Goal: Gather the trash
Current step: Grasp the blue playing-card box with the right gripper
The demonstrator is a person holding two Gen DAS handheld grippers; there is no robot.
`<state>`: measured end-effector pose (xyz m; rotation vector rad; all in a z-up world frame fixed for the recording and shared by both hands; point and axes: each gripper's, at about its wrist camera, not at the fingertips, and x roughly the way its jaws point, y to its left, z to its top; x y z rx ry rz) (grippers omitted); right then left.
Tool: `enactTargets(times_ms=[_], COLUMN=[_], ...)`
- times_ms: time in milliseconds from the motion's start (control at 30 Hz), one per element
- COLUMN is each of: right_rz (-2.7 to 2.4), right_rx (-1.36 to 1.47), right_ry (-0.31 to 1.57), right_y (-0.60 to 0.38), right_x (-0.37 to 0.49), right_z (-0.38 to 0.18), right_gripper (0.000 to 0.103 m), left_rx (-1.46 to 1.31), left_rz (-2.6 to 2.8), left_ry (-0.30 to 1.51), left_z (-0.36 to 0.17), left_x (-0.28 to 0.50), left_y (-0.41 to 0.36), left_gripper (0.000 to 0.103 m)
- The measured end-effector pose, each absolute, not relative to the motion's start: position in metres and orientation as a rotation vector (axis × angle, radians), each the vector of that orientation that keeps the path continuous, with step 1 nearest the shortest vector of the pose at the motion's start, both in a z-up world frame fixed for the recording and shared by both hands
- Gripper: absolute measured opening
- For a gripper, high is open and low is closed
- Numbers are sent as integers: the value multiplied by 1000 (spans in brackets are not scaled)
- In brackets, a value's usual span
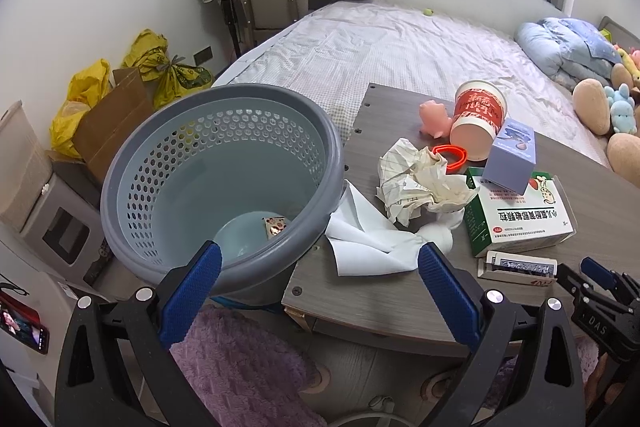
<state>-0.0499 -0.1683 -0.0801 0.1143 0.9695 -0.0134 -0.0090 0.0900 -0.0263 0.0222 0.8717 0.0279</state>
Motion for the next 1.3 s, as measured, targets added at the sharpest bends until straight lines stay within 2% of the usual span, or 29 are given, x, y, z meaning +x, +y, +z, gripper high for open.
enactTargets(times_ms=[400, 933, 1233, 1300], right_rz=[107, 303, 317, 317], right_rx=[91, -40, -91, -104], right_ry=[957, 945, 961, 952], right_y=[-143, -93, -78, -76], right_x=[-71, -37, -29, -31], right_z=[-70, -72, -83, -84], right_gripper=[61, 61, 45, 45], left_rx=[16, 21, 18, 17], left_rz=[41, 62, 58, 55], left_ry=[873, 881, 889, 890], left_z=[-27, -30, -32, -33], left_x=[-10, -14, -13, -13], left_y=[95, 98, 98, 98], left_gripper=[97, 97, 97, 97])
